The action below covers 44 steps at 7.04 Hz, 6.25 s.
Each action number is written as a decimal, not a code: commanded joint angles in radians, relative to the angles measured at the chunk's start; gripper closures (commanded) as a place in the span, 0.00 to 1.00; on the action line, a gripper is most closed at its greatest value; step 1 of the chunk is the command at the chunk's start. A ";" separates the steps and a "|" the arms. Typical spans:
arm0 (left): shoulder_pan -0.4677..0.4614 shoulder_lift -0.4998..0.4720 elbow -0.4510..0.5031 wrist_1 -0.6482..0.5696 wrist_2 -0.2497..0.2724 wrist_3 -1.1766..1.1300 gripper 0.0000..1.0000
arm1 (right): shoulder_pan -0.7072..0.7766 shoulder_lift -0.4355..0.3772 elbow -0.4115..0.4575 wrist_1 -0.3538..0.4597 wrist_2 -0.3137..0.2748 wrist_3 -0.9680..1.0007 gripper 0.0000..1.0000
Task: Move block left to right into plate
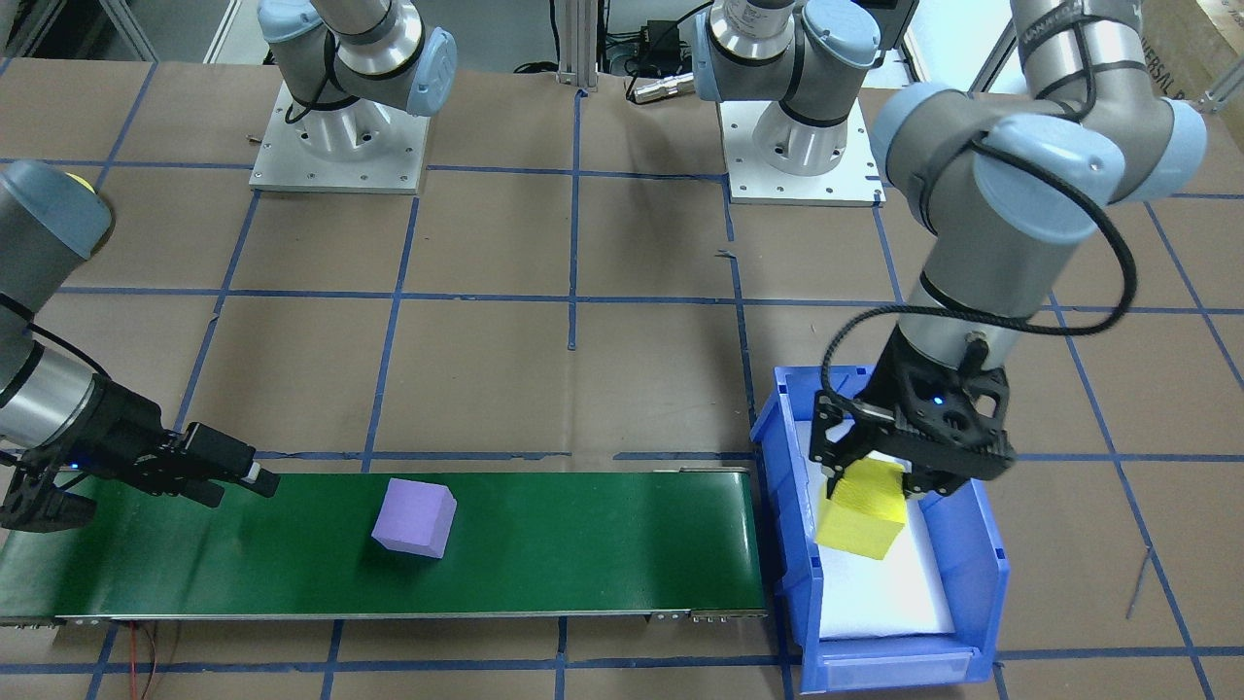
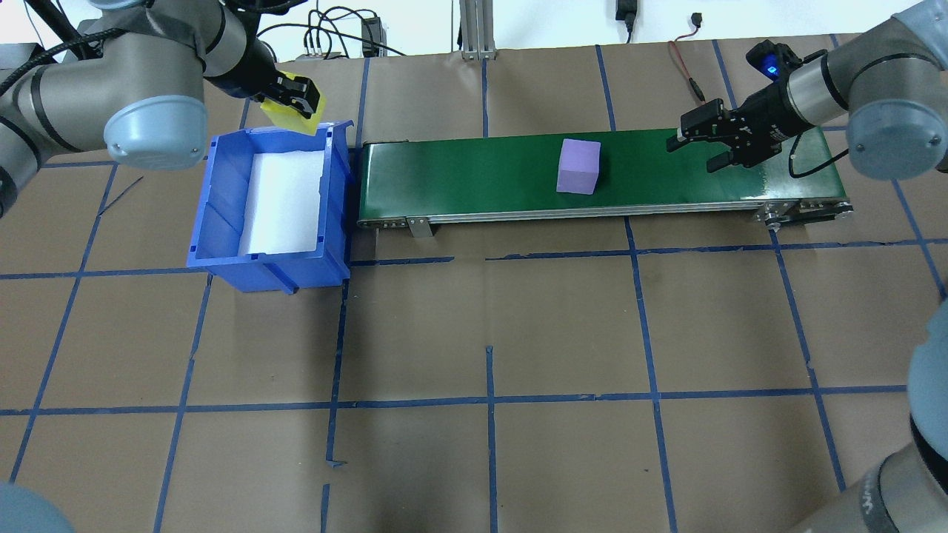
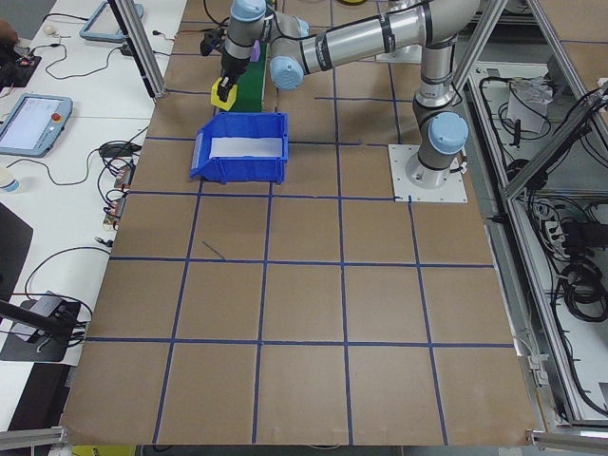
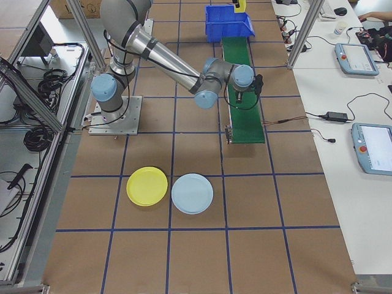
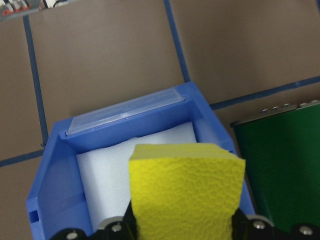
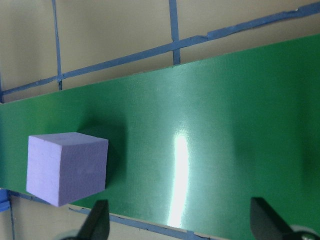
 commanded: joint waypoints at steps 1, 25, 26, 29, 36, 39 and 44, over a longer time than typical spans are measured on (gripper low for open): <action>-0.146 -0.022 -0.025 0.005 0.036 -0.178 0.78 | 0.000 0.000 0.003 -0.012 0.001 0.000 0.00; 0.048 0.350 -0.039 -0.599 0.087 -0.144 0.00 | -0.087 0.013 -0.020 -0.134 -0.259 -0.047 0.76; 0.042 0.350 -0.040 -0.599 0.082 -0.144 0.00 | -0.151 -0.030 -0.011 -0.073 -0.259 -0.075 0.77; 0.050 0.350 -0.040 -0.601 0.087 -0.143 0.00 | -0.404 -0.125 0.020 0.138 -0.404 -0.452 0.73; 0.054 0.344 -0.042 -0.601 0.087 -0.144 0.00 | -0.658 0.022 0.047 -0.046 -0.525 -0.761 0.00; 0.057 0.341 -0.042 -0.601 0.088 -0.144 0.00 | -0.614 -0.050 0.038 -0.032 -0.513 -0.727 0.00; 0.062 0.340 -0.040 -0.611 0.085 -0.143 0.00 | -0.237 -0.040 0.009 0.009 -0.339 -0.126 0.00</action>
